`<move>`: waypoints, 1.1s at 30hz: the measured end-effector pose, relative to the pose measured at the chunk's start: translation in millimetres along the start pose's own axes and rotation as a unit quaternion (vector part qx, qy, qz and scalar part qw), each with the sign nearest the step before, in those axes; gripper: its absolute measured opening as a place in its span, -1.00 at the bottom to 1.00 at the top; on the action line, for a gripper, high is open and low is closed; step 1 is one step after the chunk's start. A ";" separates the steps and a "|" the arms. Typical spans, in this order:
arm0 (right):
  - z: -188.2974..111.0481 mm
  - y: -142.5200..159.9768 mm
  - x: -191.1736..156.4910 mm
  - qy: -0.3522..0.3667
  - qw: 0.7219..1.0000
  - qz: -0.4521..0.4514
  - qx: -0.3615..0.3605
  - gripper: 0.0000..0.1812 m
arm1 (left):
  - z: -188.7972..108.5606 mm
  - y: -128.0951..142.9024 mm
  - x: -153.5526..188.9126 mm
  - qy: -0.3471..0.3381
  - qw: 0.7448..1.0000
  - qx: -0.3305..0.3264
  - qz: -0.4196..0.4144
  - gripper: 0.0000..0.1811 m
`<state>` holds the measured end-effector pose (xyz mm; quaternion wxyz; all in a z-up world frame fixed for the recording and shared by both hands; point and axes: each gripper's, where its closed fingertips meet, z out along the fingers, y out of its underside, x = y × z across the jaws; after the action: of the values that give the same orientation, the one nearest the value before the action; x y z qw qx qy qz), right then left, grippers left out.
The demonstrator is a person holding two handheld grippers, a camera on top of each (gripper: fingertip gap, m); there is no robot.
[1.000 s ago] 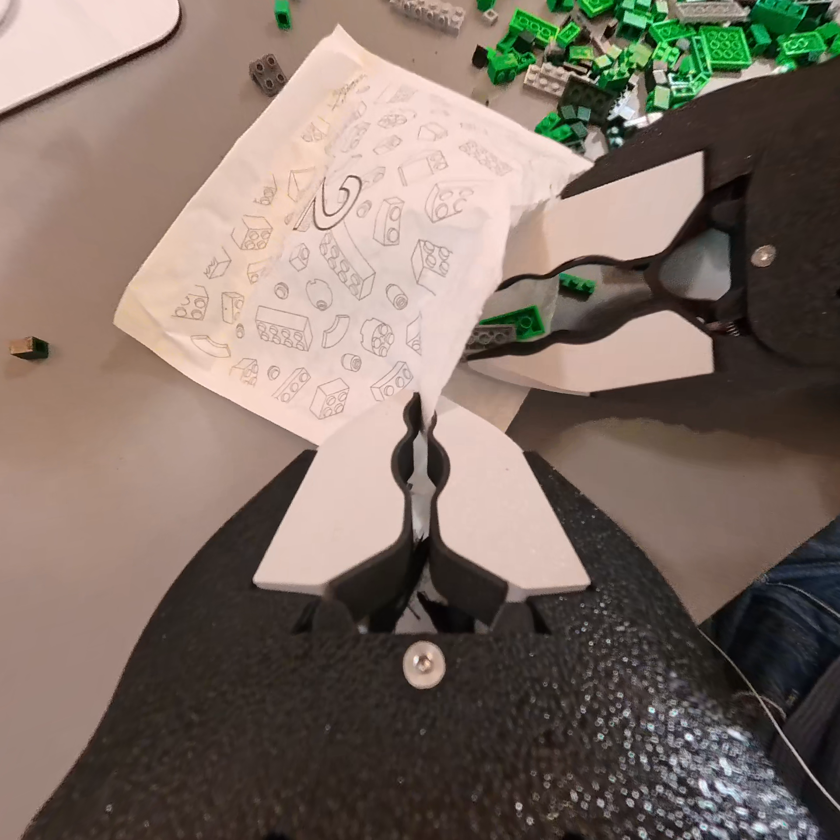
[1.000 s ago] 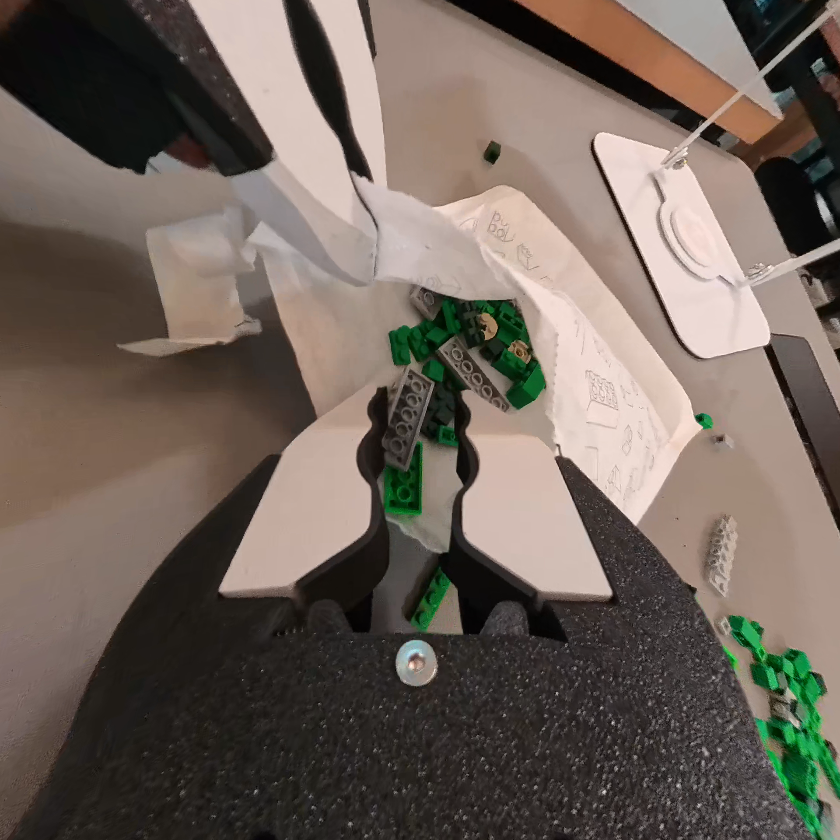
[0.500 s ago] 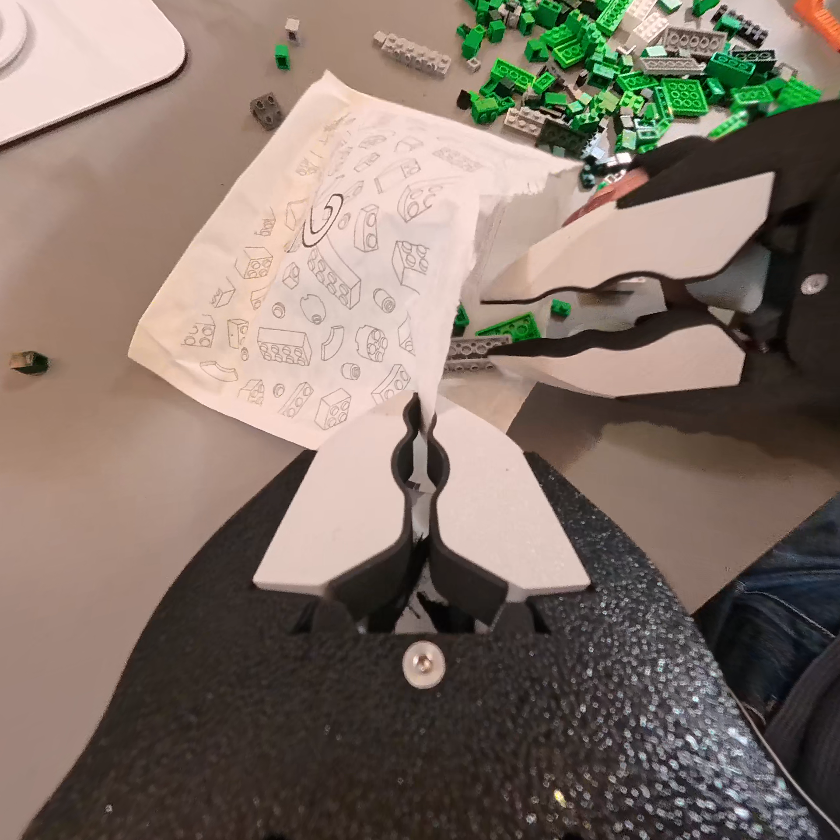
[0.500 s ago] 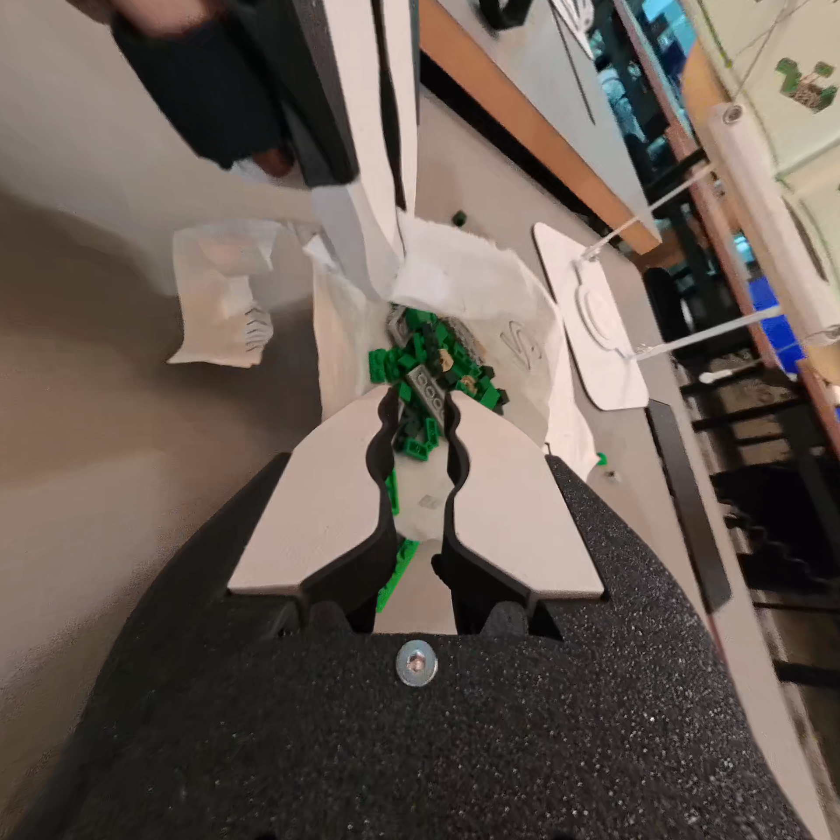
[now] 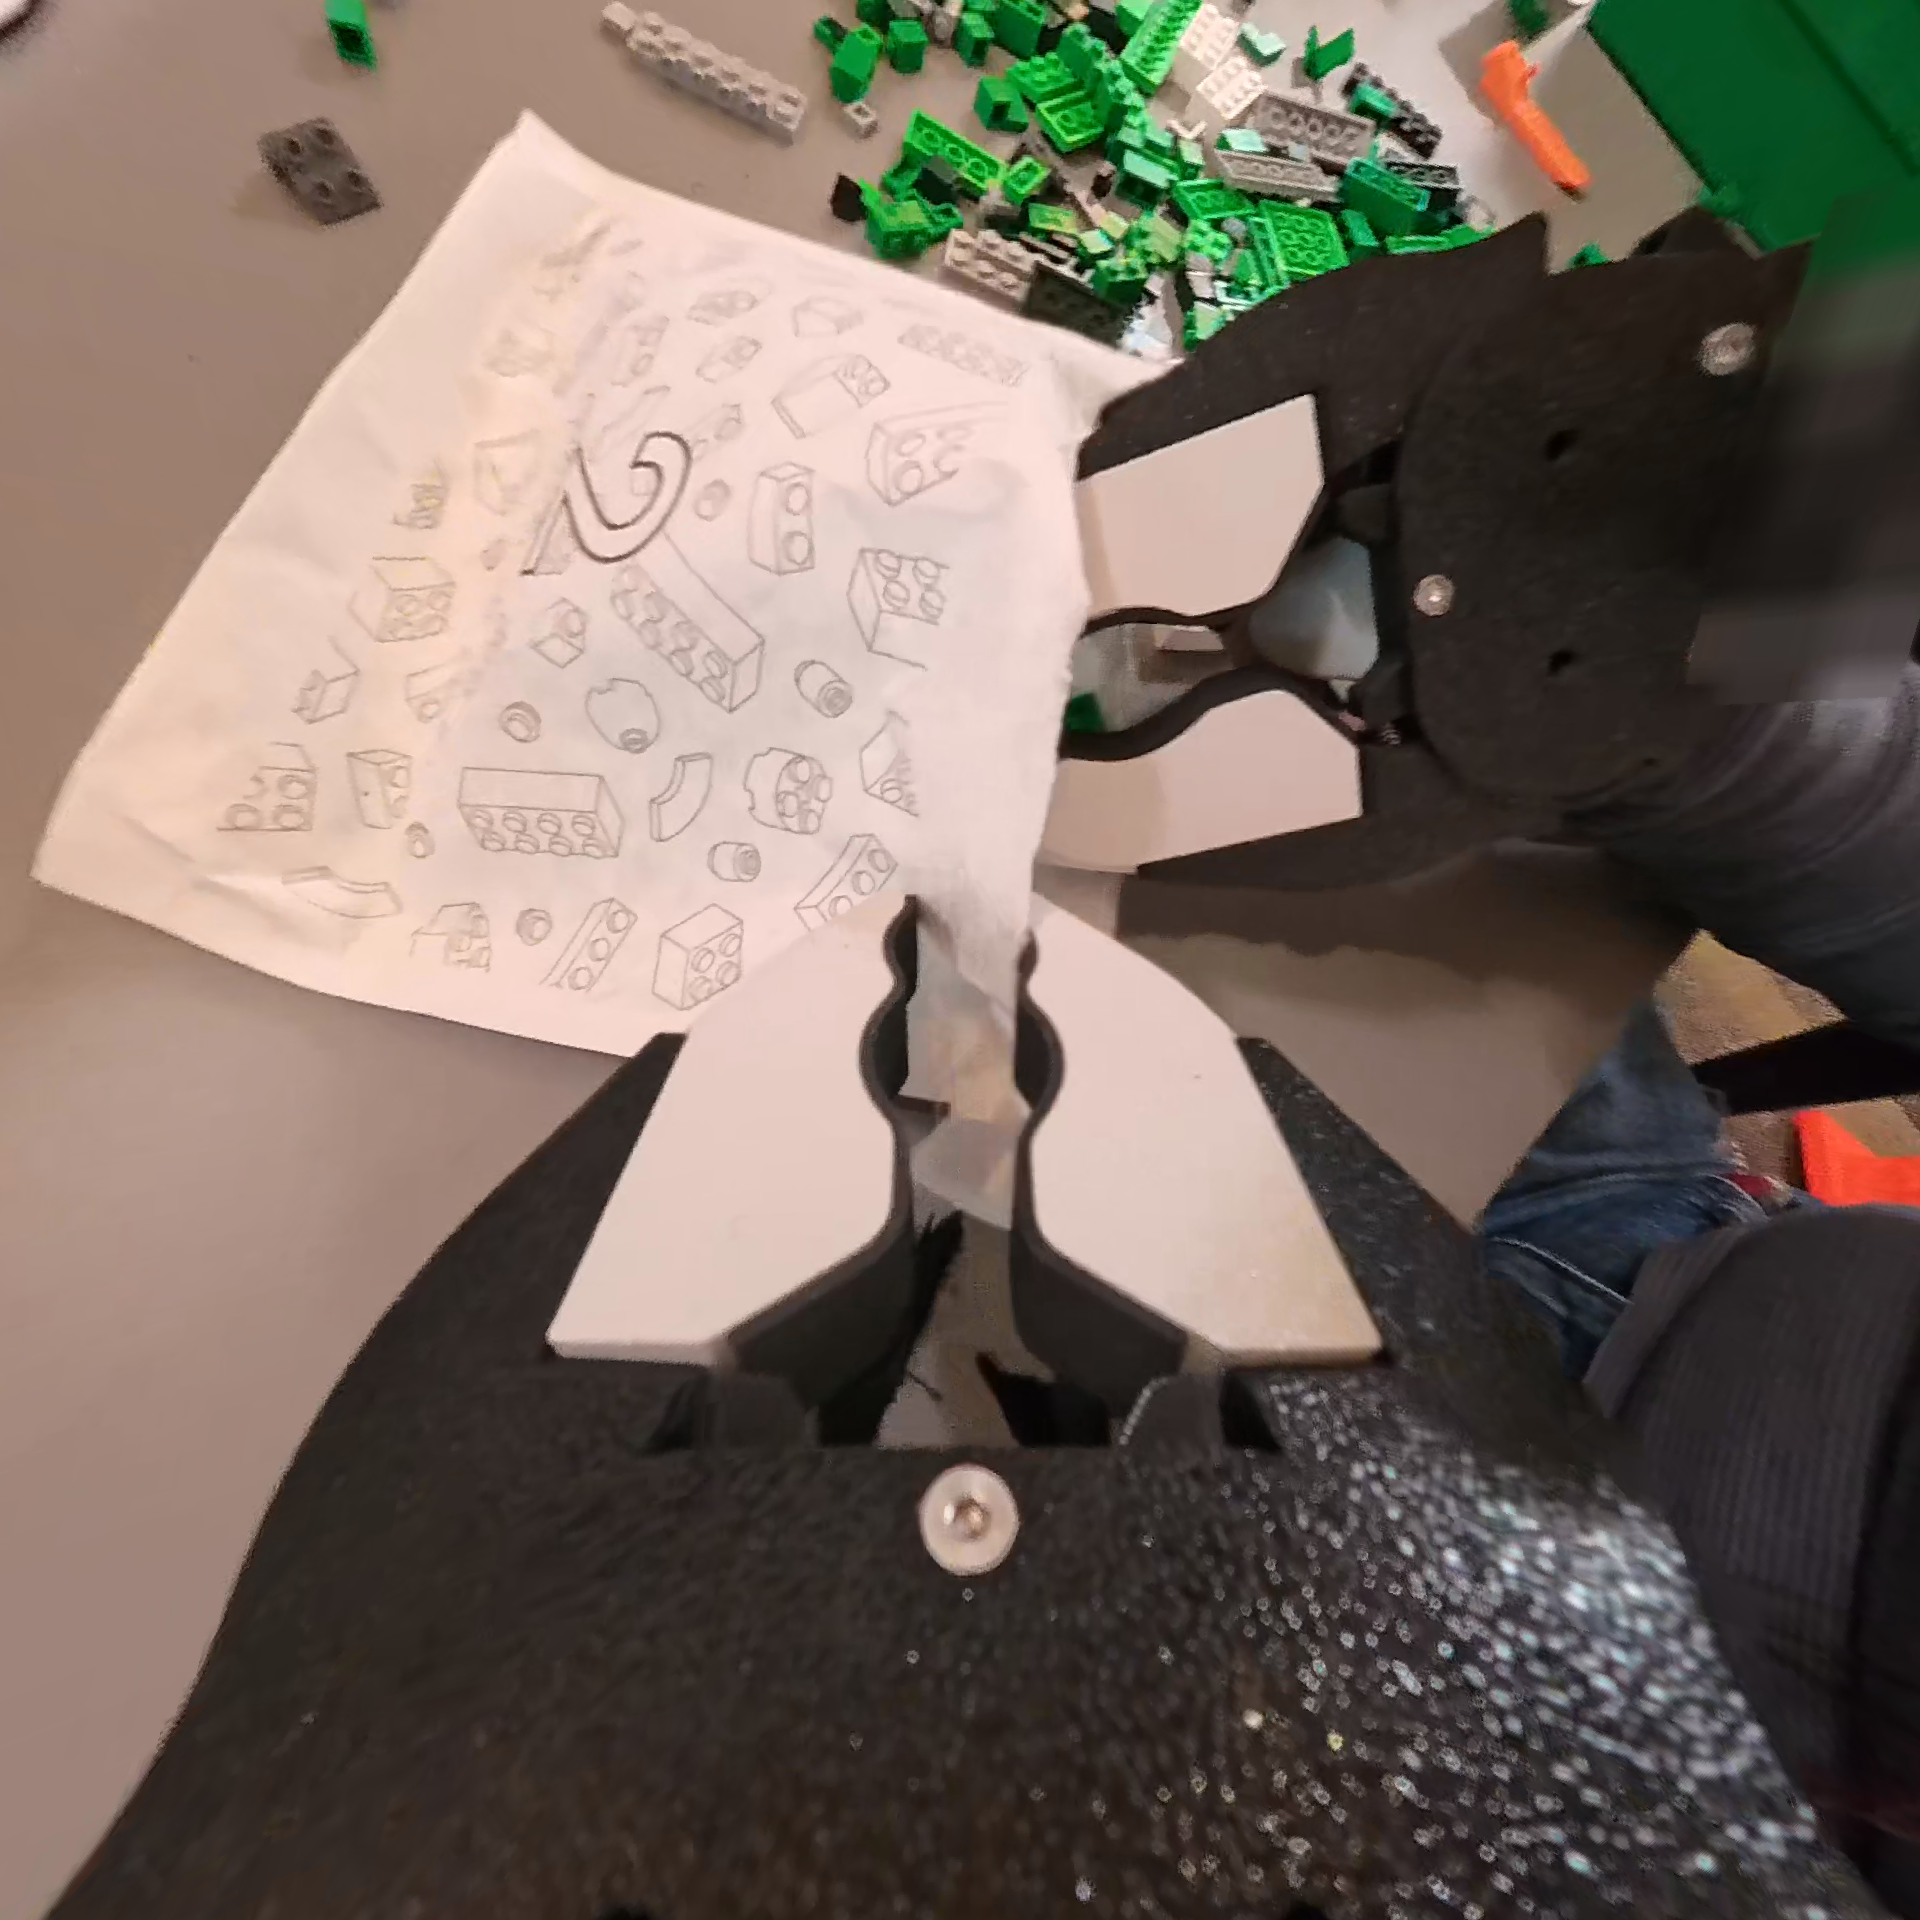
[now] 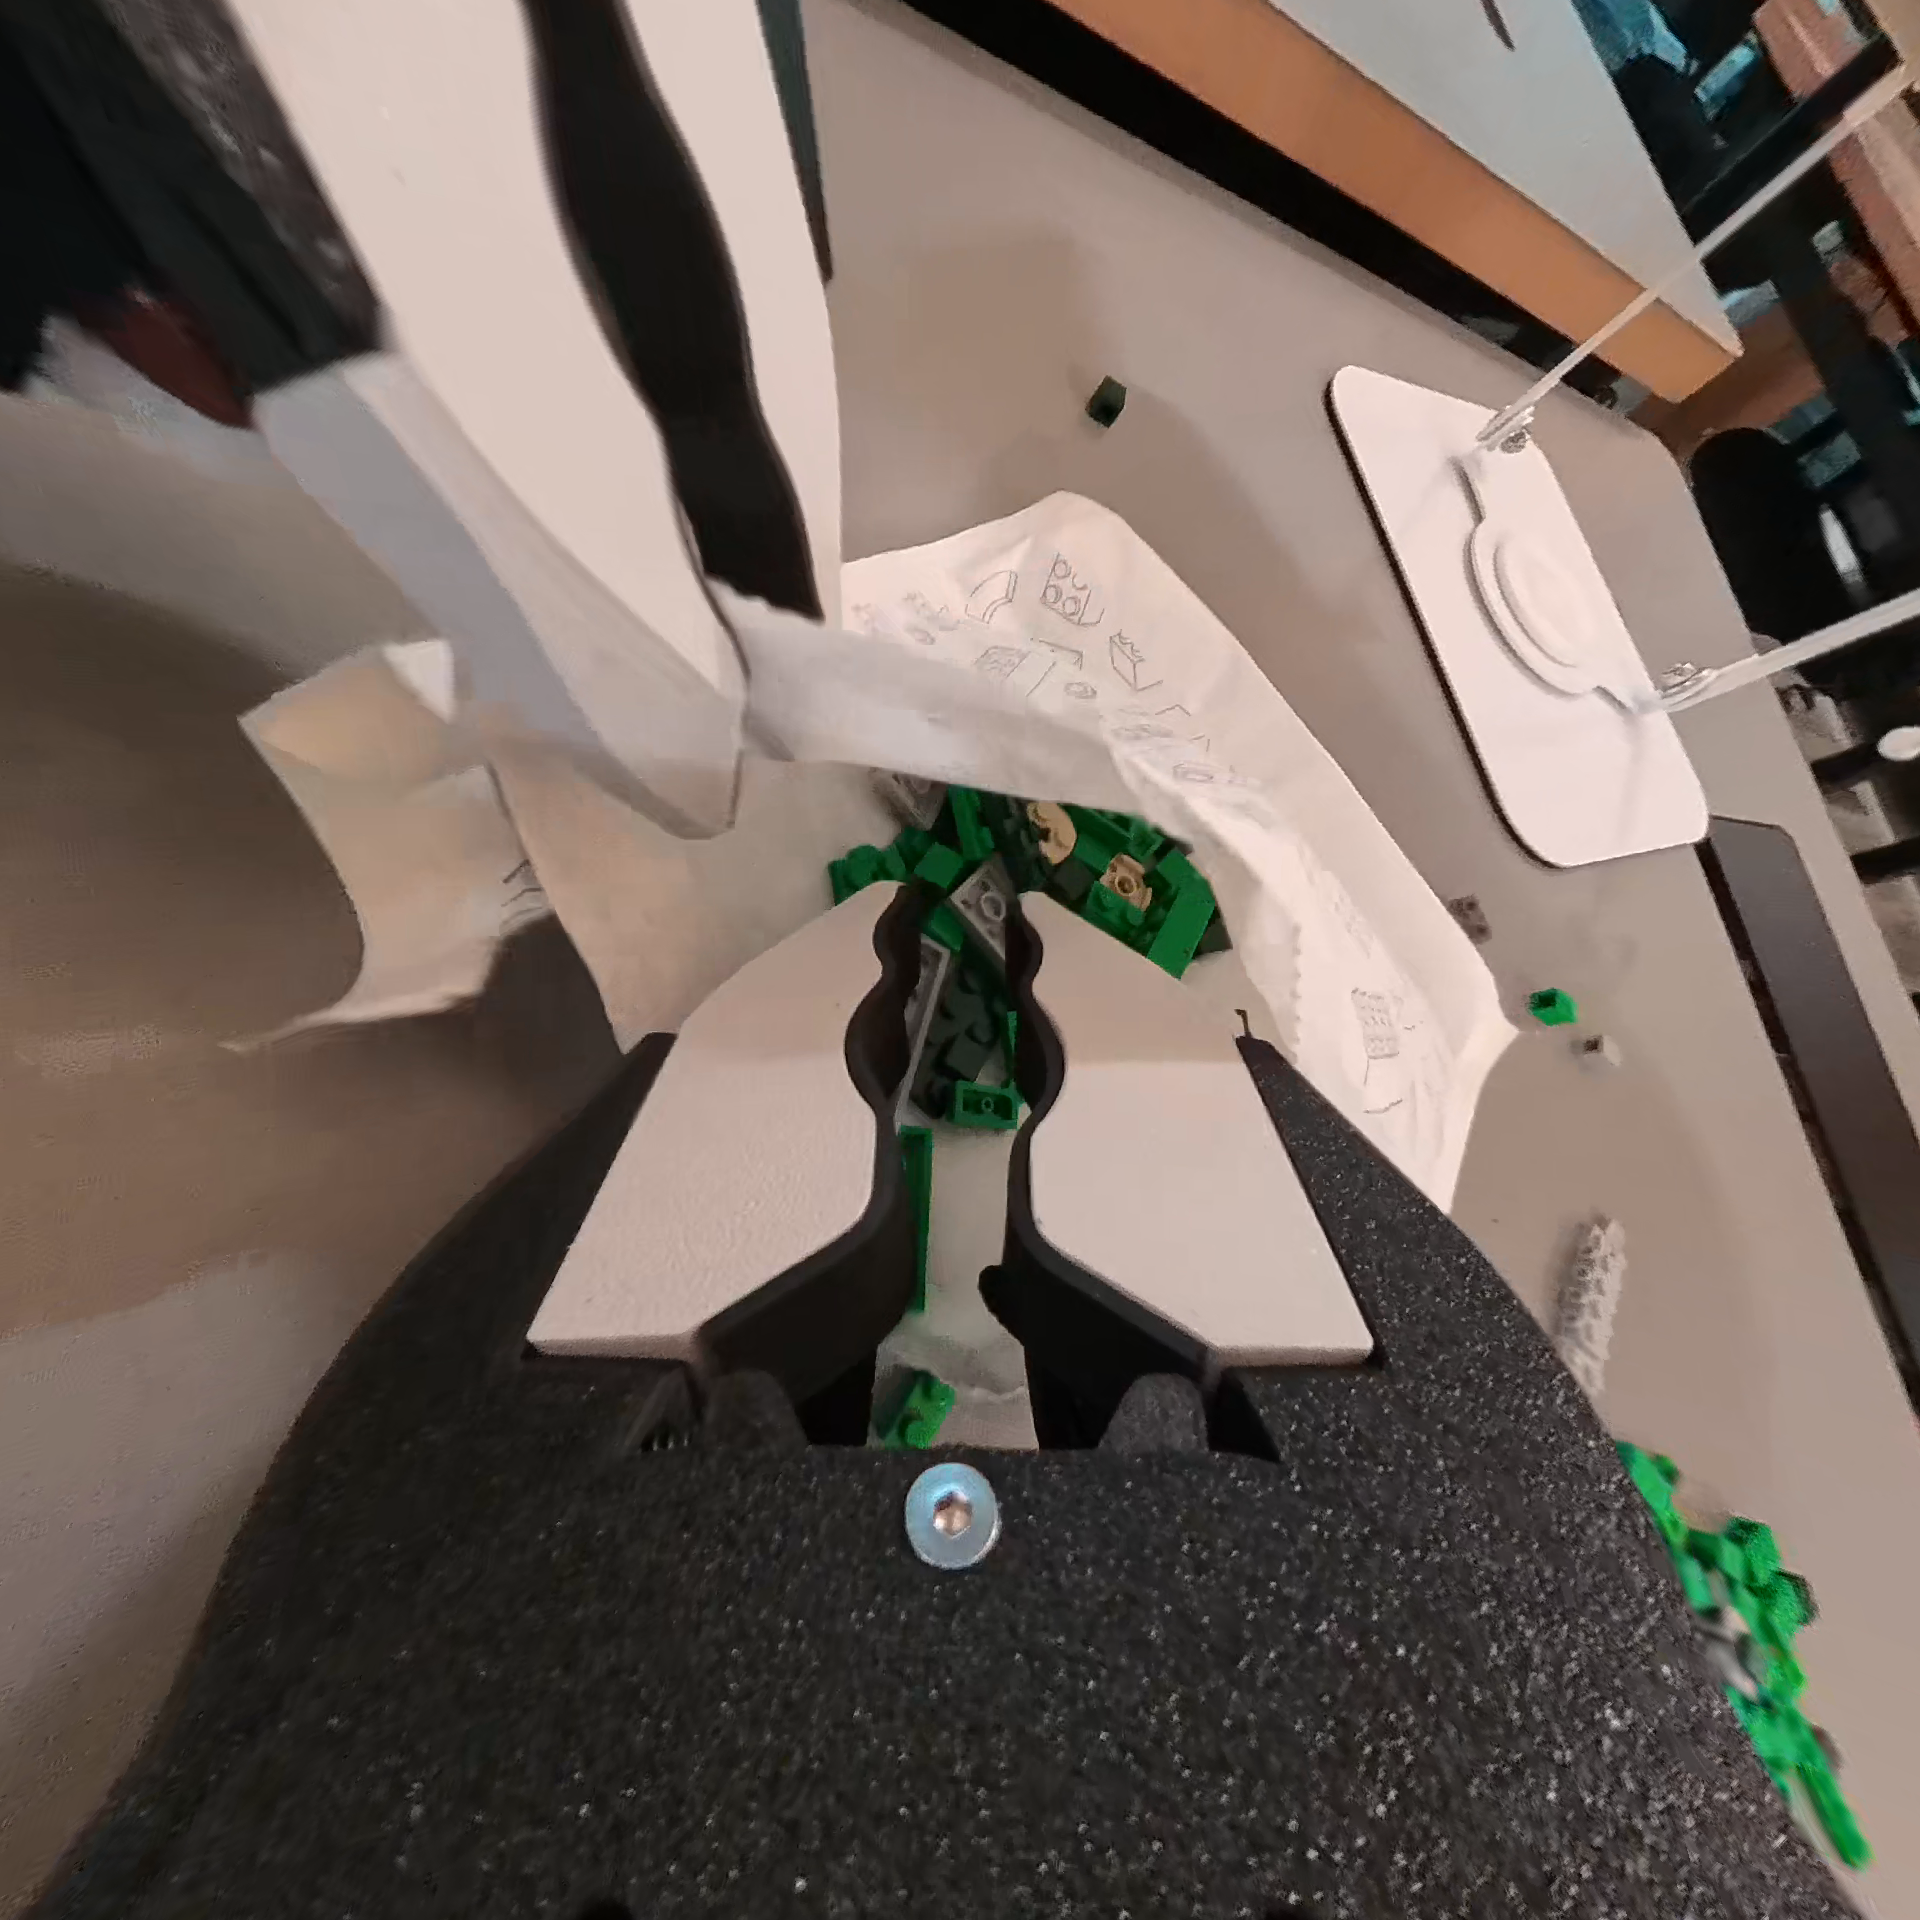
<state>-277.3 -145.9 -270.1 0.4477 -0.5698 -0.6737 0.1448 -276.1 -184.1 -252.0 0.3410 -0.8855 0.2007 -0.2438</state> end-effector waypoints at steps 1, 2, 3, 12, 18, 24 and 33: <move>-0.7 0.4 -0.5 -0.004 1.000 0.007 0.003 -0.84 | -1.7 0.1 2.2 0.009 1.000 -0.001 -0.001 -0.79; -1.9 0.7 -1.0 -0.008 1.000 0.012 0.006 -0.84 | -4.3 -0.4 3.2 0.014 1.000 0.001 0.001 -0.78; -3.9 1.0 -1.7 -0.012 1.000 0.017 0.010 -0.83 | -7.6 -1.5 3.8 0.018 1.000 0.006 0.002 -0.75; -40.6 10.4 4.6 -0.024 0.997 0.068 0.040 -0.80 | -20.4 -14.8 7.9 -0.009 0.999 0.040 0.003 -0.26; -50.3 20.7 5.7 -0.062 0.990 0.115 0.048 -0.80 | 11.9 -9.8 6.3 -0.149 0.976 -0.017 0.161 -0.04; -49.8 19.6 -8.2 -0.113 0.984 0.130 0.051 -0.78 | 20.1 -5.6 -9.3 -0.240 0.943 -0.049 0.227 -0.35; -28.5 -8.1 -10.2 -0.001 0.995 0.065 0.074 -0.81 | 4.7 -18.3 -25.1 -0.260 0.950 0.008 0.173 -1.00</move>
<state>-261.1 -166.5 -253.0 0.4775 -0.5774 -0.6232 0.2242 -290.1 -156.0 -249.6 0.4251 -0.8671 0.2537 0.0557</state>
